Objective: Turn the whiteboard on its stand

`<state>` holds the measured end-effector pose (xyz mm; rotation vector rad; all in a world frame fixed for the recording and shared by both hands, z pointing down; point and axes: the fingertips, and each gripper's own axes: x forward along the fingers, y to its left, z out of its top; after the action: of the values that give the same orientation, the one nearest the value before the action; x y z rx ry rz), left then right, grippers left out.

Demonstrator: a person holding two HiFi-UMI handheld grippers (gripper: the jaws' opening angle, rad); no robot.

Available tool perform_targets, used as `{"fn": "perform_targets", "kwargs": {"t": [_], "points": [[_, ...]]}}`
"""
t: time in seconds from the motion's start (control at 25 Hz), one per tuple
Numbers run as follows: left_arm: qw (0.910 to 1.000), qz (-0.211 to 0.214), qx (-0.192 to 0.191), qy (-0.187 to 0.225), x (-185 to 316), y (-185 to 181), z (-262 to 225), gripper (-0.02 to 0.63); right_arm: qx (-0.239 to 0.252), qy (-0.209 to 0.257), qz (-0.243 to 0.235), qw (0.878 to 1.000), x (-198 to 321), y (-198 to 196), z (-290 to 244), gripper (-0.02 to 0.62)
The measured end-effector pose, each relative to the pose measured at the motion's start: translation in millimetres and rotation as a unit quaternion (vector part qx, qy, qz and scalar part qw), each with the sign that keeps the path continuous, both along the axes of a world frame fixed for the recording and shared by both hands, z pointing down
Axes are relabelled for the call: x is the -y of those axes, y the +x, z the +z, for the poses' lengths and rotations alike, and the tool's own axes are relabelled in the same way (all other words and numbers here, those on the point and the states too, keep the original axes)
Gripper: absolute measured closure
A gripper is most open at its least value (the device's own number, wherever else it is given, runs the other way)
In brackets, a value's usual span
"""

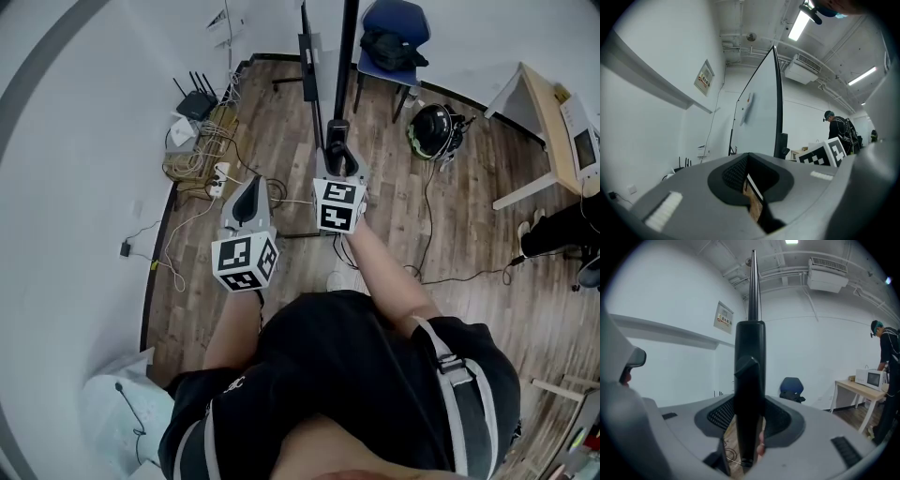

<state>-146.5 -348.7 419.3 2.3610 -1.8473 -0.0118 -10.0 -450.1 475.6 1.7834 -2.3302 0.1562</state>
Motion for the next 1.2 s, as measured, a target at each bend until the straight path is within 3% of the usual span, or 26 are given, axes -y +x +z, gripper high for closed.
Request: {"fn": "perform_targets", "kwargs": {"t": [1.2], "points": [[0.9977,0.064,-0.018,-0.011,-96,-12,15,0.598,0.001,-0.003,0.016,1.0,-132,-21,0,0.407]]}}
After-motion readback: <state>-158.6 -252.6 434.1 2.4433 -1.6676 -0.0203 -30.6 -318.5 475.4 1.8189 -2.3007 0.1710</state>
